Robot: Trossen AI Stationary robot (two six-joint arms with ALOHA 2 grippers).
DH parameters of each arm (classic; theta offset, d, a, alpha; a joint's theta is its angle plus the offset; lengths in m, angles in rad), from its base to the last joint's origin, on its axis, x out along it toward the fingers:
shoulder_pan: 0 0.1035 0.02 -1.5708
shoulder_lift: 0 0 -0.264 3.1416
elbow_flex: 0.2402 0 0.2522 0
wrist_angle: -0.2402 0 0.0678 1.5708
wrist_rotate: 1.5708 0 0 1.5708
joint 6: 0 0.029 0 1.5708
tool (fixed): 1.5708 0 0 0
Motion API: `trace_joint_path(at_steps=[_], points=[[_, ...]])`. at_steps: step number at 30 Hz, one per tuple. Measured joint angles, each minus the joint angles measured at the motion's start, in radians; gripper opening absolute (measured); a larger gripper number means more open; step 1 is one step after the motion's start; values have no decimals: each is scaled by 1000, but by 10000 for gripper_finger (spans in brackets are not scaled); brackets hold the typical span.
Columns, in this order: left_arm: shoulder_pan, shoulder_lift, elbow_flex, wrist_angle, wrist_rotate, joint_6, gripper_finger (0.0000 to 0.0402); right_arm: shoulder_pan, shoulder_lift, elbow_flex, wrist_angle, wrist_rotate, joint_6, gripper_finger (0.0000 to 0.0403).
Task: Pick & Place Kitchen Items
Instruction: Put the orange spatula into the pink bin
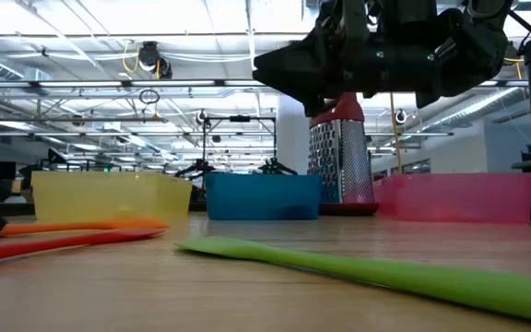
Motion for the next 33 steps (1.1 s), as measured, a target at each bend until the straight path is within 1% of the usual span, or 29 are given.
trace_joint_path(at_steps=[4,7,10,13,16,21,24,28,33], points=[[6,-6,4,20,0,32,82,1,0,3,8,0,-8,114],[9,-6,4,23,-1,37,75,20,0,37,-13,1,-30,114],[29,-6,8,30,-2,59,73,47,15,97,-106,1,-90,114],[56,-6,23,31,5,153,73,68,47,160,-201,1,-112,114],[77,-7,43,27,18,227,72,74,101,235,-254,1,-112,114],[90,-4,83,0,25,275,71,70,213,334,-348,-10,-74,114],[93,-3,100,-7,19,320,71,58,269,382,-398,-68,-75,114],[103,-3,105,-9,22,340,71,40,311,407,-411,-125,-49,114],[125,-4,111,-2,29,448,71,16,331,407,-427,-131,18,114]])
